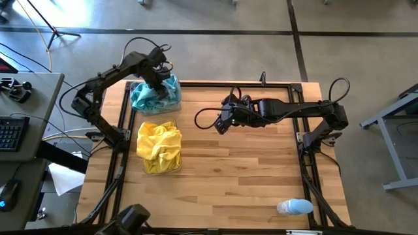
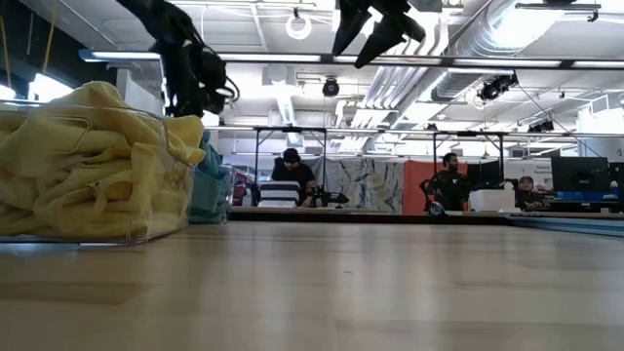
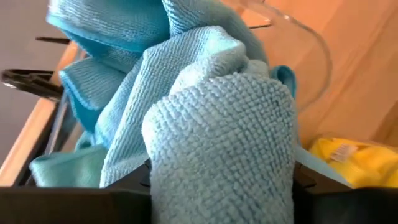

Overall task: Sort microfiber towel by color & place in baskets
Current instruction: Put the blue microfiber cloth into the top transparent bin

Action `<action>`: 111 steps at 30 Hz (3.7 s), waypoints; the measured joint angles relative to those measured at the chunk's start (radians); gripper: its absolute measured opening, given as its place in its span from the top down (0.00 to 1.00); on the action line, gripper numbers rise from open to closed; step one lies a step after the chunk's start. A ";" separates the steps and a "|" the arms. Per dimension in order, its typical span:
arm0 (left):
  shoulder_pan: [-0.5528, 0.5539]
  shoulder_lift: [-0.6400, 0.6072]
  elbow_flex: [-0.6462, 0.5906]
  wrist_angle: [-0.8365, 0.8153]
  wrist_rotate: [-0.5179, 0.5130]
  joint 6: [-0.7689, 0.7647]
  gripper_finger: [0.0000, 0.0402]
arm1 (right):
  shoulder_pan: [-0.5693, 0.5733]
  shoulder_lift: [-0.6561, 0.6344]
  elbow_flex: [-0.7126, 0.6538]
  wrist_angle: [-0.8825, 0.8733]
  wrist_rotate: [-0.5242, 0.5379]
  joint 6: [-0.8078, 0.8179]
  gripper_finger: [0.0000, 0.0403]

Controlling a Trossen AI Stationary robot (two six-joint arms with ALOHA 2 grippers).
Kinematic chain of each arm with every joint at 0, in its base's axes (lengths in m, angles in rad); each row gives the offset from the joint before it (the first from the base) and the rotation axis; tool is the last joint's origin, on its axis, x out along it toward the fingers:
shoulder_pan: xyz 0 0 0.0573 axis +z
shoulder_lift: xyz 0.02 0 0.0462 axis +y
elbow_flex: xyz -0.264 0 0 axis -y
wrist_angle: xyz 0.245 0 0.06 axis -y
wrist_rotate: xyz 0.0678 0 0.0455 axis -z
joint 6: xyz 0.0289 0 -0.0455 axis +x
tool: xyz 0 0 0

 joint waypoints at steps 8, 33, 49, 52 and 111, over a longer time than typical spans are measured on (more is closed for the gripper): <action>0.000 -0.161 0.001 0.013 -0.001 0.000 0.59 | -0.001 0.000 0.000 0.000 0.000 0.000 0.41; 0.018 -0.223 -0.038 -0.067 0.088 0.034 0.60 | 0.008 0.000 0.000 0.001 0.035 -0.016 0.41; -0.010 -0.346 -0.071 0.065 0.035 -0.214 0.60 | 0.007 0.000 0.000 -0.059 0.028 -0.142 0.41; -0.025 -0.408 -0.071 0.096 0.051 -0.238 0.60 | 0.007 0.000 0.000 -0.076 0.028 -0.144 0.41; -0.012 -0.210 -0.272 0.213 -0.117 -0.247 0.60 | -0.042 0.000 0.000 -0.051 0.051 -0.162 0.41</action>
